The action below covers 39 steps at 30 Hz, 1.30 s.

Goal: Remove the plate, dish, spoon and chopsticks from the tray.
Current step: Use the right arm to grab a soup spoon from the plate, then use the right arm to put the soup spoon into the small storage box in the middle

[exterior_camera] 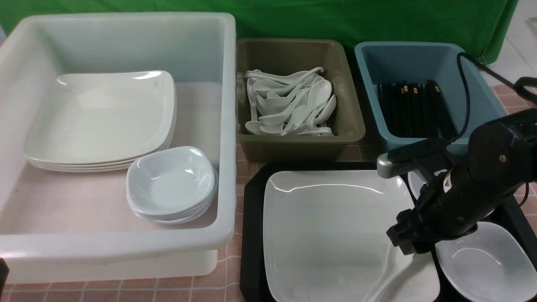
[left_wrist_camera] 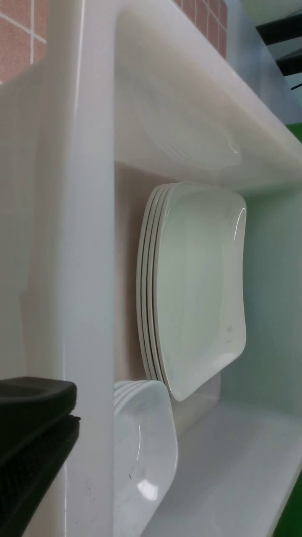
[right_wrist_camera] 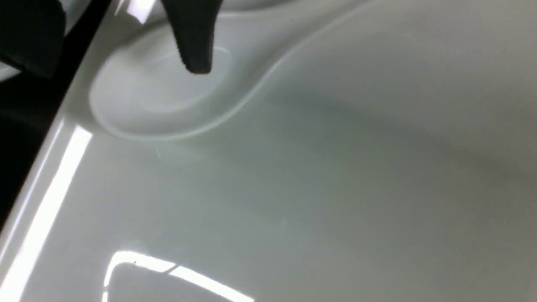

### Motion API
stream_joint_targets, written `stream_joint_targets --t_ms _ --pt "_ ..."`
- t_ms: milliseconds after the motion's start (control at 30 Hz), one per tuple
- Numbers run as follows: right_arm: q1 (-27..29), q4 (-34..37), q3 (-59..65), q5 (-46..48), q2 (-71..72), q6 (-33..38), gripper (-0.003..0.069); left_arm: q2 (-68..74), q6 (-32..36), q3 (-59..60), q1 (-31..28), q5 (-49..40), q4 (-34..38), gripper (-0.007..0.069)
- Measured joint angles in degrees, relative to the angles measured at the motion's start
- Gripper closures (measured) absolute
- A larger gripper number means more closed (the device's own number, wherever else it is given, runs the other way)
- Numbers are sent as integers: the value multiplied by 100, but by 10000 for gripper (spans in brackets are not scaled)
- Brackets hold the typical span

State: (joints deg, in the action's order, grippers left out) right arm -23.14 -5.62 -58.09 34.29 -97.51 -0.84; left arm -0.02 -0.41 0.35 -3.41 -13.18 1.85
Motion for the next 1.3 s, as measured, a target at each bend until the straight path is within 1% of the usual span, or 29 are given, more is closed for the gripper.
stream_joint_targets --t_ms 300,367,400,433,467,500,533,600,667,933,1133,1300 --pt "0 -86 -42 -155 -362 1 201 0 41 0 0 0 0 603" --pt "0 -135 -61 -118 -387 15 253 0 9 0 0 0 0 603" --pt "0 -149 -61 -119 -394 15 259 0 9 0 0 0 0 603" --pt "0 -223 -85 -91 -408 15 329 0 9 0 0 0 0 603" --pt "0 -265 -90 -86 -412 19 376 0 41 0 0 0 0 603" --pt "0 -278 -90 -86 -412 19 386 0 9 0 0 0 0 603" --pt "5 -260 -96 -86 -412 21 443 0 9 0 0 0 0 603" --pt "0 -118 -116 -197 -406 83 515 0 9 0 0 0 0 603" --pt "0 -16 -128 -248 -406 142 544 0 9 0 0 0 0 603" --pt "0 22 -153 -152 -382 166 547 0 9 0 0 0 0 603" --pt "-5 11 -462 305 -293 176 564 0 4 0 0 0 0 603" --pt "-5 -18 -1066 791 -228 150 564 0 4 0 0 0 0 603"
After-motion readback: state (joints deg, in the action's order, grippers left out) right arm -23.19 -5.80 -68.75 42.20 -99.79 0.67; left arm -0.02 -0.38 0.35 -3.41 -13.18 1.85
